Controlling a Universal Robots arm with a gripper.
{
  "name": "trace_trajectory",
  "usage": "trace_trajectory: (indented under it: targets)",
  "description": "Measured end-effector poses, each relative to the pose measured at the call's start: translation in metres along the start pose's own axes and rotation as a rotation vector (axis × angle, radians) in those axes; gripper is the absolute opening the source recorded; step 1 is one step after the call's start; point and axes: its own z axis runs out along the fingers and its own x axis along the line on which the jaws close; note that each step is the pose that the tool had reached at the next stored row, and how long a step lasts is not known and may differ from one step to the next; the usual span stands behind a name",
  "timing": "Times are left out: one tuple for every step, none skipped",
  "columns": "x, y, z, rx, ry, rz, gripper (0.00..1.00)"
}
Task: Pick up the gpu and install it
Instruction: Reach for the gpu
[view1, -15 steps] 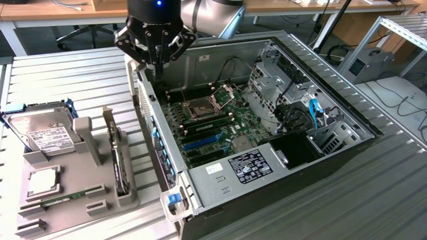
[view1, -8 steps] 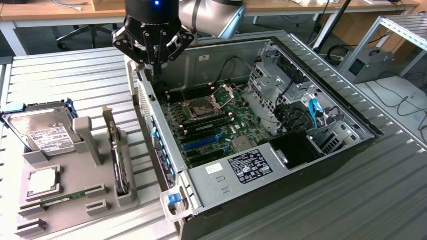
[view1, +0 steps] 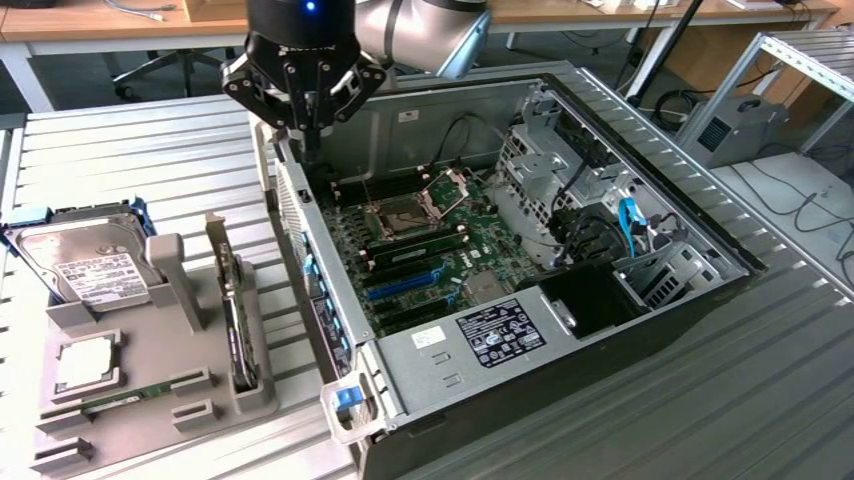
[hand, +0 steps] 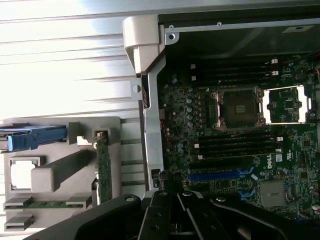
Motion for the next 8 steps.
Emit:
trace_trajectory:
  targets:
    - [0.0002, 0.0000, 0.0000, 0.0000, 0.0000, 0.000, 0.11]
    - [0.0005, 0.0000, 0.0000, 0.0000, 0.0000, 0.000, 0.11]
    - [0.0008, -0.0001, 0.0000, 0.0000, -0.0001, 0.000, 0.11]
    - [0.0011, -0.0001, 0.0000, 0.0000, 0.0000, 0.000, 0.11]
    - [0.0014, -0.0001, 0.0000, 0.0000, -0.0001, 0.000, 0.11]
    - [0.0020, -0.0001, 0.0000, 0.0000, 0.0000, 0.000, 0.11]
    - [0.0027, -0.0002, -0.0001, 0.0000, -0.0001, 0.000, 0.11]
    - [0.0033, -0.0003, -0.0001, 0.0000, 0.0000, 0.000, 0.11]
